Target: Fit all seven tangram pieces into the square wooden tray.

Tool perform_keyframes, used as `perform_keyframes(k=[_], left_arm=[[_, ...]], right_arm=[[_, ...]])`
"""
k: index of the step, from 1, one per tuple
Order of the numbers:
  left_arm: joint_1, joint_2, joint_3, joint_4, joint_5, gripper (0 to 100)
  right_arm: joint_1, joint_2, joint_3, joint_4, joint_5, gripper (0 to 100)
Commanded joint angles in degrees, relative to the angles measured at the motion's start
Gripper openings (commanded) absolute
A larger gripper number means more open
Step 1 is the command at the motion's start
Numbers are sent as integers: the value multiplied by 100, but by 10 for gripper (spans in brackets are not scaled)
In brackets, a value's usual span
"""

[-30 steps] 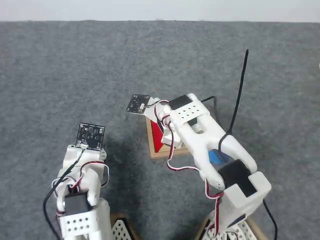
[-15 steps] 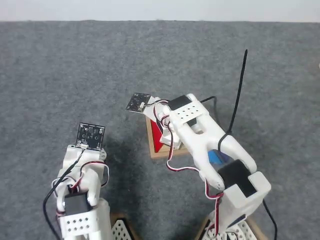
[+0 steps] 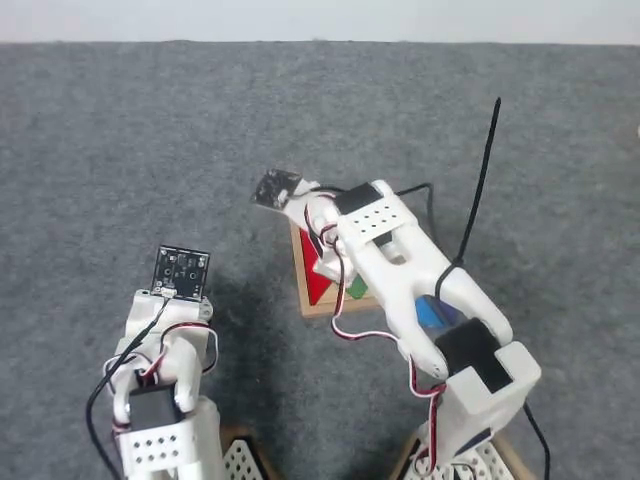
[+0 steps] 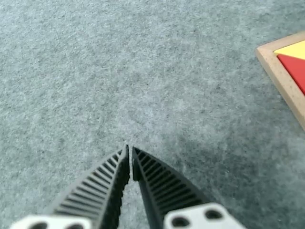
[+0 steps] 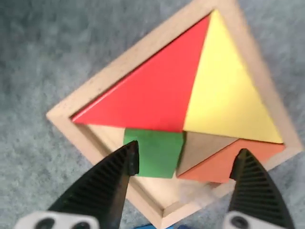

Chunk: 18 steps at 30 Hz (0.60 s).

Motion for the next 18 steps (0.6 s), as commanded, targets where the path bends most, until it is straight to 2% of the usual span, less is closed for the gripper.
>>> perform_keyframes(k=[1,11,15,18], left_arm=[[-44,-70,-40,35,-79,12],[-44,-70,-40,35,-79,12],[-44,-70,-40,35,-79,12],[-44,-70,-40,35,-79,12]], right_arm=[[13,-48,-360,-251,-105,303],[48,620,-229,-400,-62,303],[48,541,-246,-435,-88,303],[48,-40,-237,-453,-290,303]])
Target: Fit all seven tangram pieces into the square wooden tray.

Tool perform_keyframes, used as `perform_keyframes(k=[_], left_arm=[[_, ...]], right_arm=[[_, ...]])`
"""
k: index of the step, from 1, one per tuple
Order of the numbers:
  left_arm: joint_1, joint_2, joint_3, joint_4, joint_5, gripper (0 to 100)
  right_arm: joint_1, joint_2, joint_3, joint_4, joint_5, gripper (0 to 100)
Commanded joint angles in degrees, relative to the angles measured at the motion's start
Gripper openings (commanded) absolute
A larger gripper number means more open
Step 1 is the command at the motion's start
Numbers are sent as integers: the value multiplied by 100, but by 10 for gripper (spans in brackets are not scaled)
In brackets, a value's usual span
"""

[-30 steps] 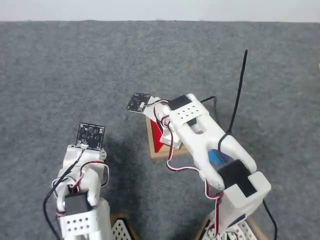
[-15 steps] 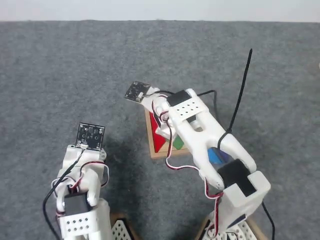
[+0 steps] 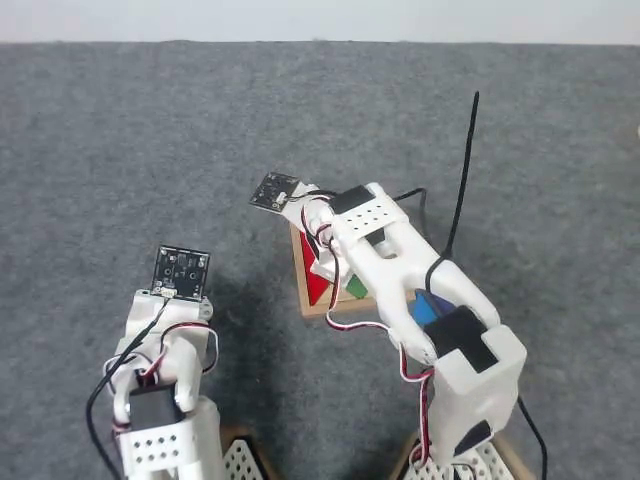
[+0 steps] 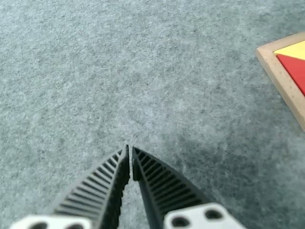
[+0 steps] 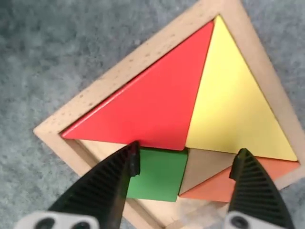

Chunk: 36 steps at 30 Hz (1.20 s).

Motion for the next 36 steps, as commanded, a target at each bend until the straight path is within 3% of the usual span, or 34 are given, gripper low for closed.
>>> perform_keyframes(k=[1,5,10,18,27,36], left_arm=[[-44,-70,-40,35,-79,12],[-44,-70,-40,35,-79,12],[-44,-70,-40,35,-79,12],[-44,-70,-40,35,-79,12],[-44,-70,-40,35,-79,12],[-44,-70,-40,35,-79,12]], right_arm=[[75,-927,-158,-92,-378,303],[356,-2281,273,66,-633,303],[637,-2985,1486,84,-325,303],[629,-2325,2497,-971,-264,303],[620,-813,1591,-1174,-264,303],[620,-840,1248,-1174,-316,303]])
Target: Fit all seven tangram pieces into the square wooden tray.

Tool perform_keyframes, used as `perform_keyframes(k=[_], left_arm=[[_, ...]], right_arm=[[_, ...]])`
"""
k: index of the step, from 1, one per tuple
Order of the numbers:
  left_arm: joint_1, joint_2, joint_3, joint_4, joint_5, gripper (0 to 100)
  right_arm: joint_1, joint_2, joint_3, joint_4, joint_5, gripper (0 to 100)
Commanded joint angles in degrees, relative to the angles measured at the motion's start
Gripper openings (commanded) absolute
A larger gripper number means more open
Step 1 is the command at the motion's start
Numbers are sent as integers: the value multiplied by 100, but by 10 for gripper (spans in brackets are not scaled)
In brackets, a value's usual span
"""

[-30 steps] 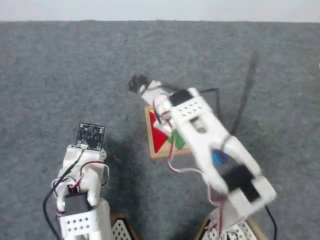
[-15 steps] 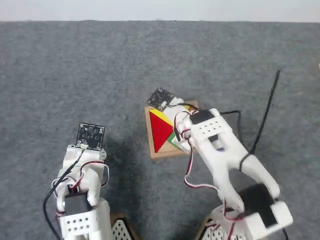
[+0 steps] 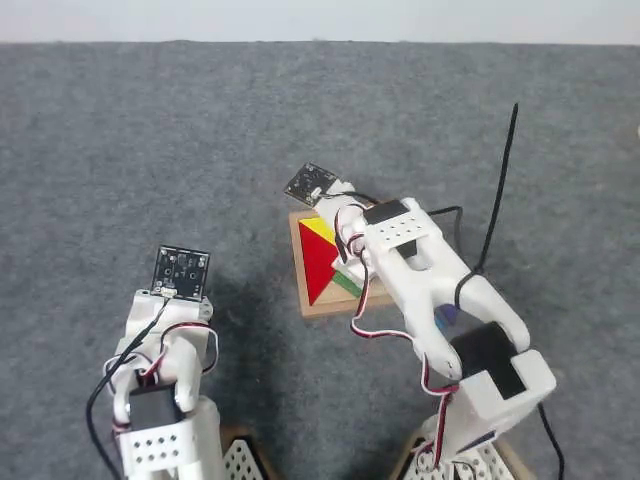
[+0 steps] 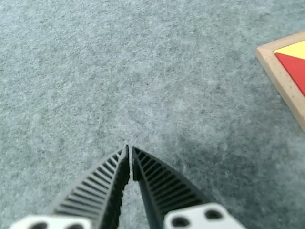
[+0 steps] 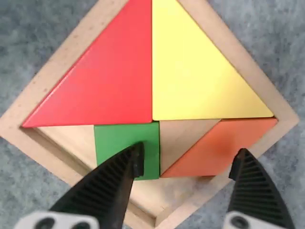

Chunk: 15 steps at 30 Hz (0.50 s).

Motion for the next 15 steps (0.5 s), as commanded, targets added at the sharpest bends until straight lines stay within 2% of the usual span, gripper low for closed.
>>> perform_keyframes(k=[1,6,9,15], left_arm=[[-44,-70,-40,35,-79,12],[-44,-70,-40,35,-79,12],[-44,-70,-40,35,-79,12],[-44,-70,-40,35,-79,12]], right_arm=[[48,-277,-88,-110,-26,303],[66,-1596,475,-101,-360,303],[224,-2466,923,347,-554,303],[1218,-3424,1600,1657,-1037,303]])
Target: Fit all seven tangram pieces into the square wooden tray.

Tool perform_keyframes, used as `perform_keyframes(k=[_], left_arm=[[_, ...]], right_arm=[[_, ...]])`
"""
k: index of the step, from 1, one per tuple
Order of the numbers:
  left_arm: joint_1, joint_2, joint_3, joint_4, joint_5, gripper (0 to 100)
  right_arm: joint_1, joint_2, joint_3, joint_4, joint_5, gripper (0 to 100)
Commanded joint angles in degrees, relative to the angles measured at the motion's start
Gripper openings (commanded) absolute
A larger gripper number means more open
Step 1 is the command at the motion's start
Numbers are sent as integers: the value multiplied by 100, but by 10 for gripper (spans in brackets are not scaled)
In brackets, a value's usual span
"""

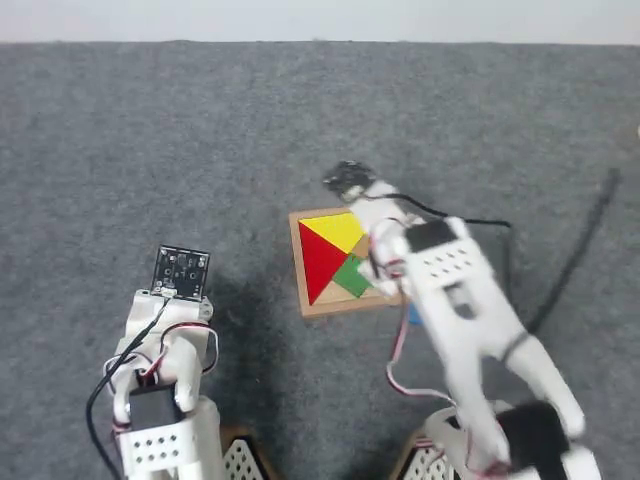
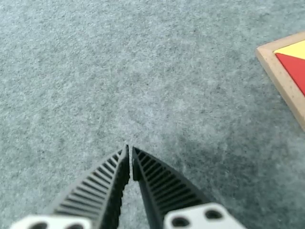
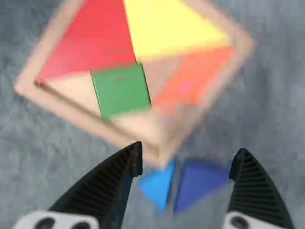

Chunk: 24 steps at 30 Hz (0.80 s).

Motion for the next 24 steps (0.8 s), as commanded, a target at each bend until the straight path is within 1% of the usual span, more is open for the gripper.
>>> perform_keyframes(k=[1,5,9,13,16,19,21,24], left_arm=[[-44,-70,-40,35,-79,12],[-44,-70,-40,35,-79,12],[-44,-70,-40,35,-79,12],[-44,-70,-40,35,-79,12],[-44,-70,-40,35,-79,12],[-44,-70,-40,35,-79,12],[-44,-70,-40,35,-79,12],[-44,-70,-40,35,-79,12]], right_arm=[[734,-549,273,444,-290,303],[1288,-549,774,-180,-325,303],[1297,-549,1108,-629,-334,303],[1068,-549,1389,-998,-334,302],[1051,-549,1565,-1156,-334,299],[971,-558,1662,-1077,-290,243],[760,-593,1697,-1068,-202,222],[251,-567,1697,-998,18,253]])
